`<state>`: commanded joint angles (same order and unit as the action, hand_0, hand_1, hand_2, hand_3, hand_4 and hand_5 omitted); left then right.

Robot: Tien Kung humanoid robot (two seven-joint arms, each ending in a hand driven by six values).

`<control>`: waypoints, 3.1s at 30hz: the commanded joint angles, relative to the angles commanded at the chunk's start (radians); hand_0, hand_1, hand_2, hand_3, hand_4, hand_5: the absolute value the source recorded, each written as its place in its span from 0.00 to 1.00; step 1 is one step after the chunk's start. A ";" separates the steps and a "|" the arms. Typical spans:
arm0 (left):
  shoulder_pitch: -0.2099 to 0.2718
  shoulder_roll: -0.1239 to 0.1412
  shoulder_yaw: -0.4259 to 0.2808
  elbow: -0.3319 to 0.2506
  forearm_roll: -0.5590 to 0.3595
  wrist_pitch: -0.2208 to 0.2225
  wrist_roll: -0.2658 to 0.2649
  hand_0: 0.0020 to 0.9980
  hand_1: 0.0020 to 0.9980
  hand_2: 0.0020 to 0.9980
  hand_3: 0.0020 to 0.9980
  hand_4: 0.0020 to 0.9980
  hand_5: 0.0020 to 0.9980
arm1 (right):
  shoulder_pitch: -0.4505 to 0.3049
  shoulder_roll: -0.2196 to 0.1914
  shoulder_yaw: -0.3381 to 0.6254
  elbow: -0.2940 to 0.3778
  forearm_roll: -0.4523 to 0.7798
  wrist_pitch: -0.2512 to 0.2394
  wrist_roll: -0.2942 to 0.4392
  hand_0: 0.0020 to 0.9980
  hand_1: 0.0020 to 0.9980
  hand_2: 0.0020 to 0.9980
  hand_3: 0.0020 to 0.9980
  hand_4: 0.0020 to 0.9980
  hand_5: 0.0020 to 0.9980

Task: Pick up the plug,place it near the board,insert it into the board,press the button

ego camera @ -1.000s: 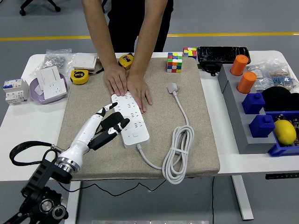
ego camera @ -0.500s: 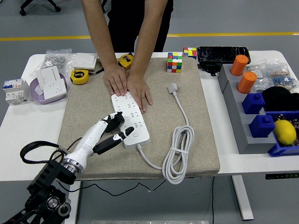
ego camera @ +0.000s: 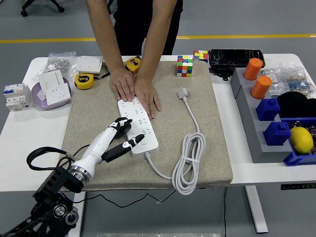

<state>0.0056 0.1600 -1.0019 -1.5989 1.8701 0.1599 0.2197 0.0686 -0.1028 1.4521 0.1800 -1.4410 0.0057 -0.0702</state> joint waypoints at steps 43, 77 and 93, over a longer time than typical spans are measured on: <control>-0.212 0.063 0.143 0.004 0.125 -0.067 0.037 1.00 1.00 0.97 0.93 1.00 1.00 | 0.011 -0.007 -0.003 0.000 0.001 -0.001 -0.001 0.88 0.73 0.72 0.73 1.00 0.69; -0.148 0.052 0.109 0.013 0.334 -0.139 0.156 1.00 1.00 0.99 0.94 1.00 1.00 | 0.008 -0.006 -0.003 0.000 -0.003 0.000 -0.001 0.88 0.73 0.72 0.73 1.00 0.68; -0.154 0.042 0.128 0.039 0.334 -0.152 0.154 1.00 1.00 1.00 0.95 1.00 1.00 | 0.006 -0.006 -0.009 0.000 0.000 0.000 -0.001 0.88 0.73 0.72 0.73 1.00 0.68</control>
<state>-0.1483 0.2020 -0.8743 -1.5601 2.2045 0.0075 0.3736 0.0746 -0.1090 1.4435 0.1800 -1.4412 0.0062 -0.0711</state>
